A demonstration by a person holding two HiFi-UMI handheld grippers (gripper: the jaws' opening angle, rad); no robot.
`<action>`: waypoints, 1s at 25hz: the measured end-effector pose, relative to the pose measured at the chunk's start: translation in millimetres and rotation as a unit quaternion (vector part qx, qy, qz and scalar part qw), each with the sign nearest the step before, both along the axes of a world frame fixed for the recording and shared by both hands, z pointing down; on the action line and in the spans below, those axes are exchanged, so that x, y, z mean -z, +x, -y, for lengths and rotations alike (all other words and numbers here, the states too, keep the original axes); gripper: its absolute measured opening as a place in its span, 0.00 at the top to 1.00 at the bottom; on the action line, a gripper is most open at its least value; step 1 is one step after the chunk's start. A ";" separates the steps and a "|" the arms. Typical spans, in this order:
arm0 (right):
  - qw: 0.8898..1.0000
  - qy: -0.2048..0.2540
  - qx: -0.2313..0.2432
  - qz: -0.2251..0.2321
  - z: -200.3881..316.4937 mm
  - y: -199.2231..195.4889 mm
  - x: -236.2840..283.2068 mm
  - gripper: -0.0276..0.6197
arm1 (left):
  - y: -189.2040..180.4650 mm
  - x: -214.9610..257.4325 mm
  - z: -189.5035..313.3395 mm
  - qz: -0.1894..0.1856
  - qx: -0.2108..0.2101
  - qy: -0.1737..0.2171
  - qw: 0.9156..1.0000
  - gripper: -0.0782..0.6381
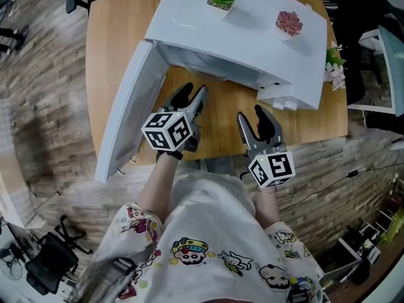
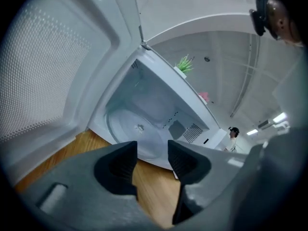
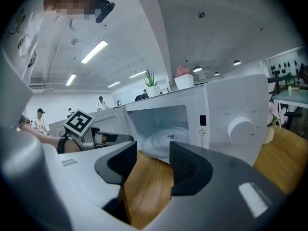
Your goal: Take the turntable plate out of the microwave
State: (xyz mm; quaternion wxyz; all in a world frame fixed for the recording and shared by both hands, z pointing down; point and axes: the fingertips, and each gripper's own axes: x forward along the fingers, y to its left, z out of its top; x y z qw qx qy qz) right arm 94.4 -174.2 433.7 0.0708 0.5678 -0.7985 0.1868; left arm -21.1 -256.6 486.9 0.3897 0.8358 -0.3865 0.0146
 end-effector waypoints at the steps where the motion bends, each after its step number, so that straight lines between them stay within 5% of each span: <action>1: 1.000 -0.001 -0.003 0.001 -0.4 1.5 -1.7 0.63 | 0.8 -4.4 2.3 -0.004 0.003 -0.006 1.000 0.61; 12: 1.000 -0.021 -0.012 0.011 -6.0 4.2 -22.6 0.64 | 15.9 -53.8 24.3 -0.017 0.012 -0.058 0.998 0.61; 25: 0.999 -0.037 -0.002 0.014 -10.4 5.9 -34.8 0.65 | 26.9 -77.8 46.1 -0.098 0.047 -0.120 0.987 0.65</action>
